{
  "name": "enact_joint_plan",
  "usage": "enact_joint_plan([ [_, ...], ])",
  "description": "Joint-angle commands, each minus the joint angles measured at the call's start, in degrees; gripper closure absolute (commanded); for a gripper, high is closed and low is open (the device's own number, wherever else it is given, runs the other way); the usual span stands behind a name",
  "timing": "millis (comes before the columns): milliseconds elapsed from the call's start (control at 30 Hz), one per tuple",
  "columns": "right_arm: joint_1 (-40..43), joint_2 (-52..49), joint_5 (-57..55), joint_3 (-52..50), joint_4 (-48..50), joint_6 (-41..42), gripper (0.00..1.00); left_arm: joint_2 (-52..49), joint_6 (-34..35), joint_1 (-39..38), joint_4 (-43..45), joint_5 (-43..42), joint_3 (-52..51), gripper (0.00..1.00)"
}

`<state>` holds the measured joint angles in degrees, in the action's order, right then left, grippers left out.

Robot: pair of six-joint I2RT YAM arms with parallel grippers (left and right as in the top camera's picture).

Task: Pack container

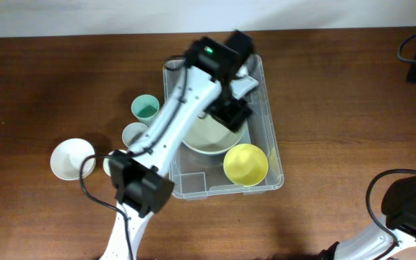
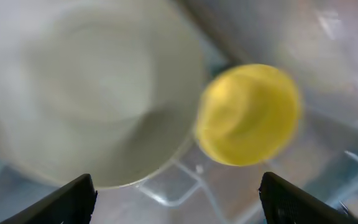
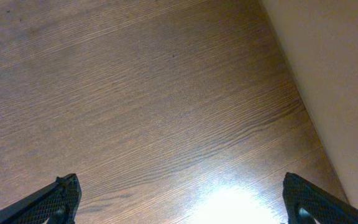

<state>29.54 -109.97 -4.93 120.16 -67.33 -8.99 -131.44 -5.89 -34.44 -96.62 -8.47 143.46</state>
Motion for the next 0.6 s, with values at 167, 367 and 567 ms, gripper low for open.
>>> enact_joint_plan([
  [167,0.1,0.0,-0.1,0.8,0.0,0.5,0.01,5.5,14.3,21.9,-0.1,7.0,-0.1,0.13],
  [367,0.1,0.0,-0.1,0.8,0.0,0.5,0.01,6.5,14.2,34.8,1.3,6.8,0.4,0.13],
  [567,0.1,0.0,-0.1,0.8,0.0,0.5,0.01,14.3,15.0,41.4,-0.1,7.1,5.1,0.13],
])
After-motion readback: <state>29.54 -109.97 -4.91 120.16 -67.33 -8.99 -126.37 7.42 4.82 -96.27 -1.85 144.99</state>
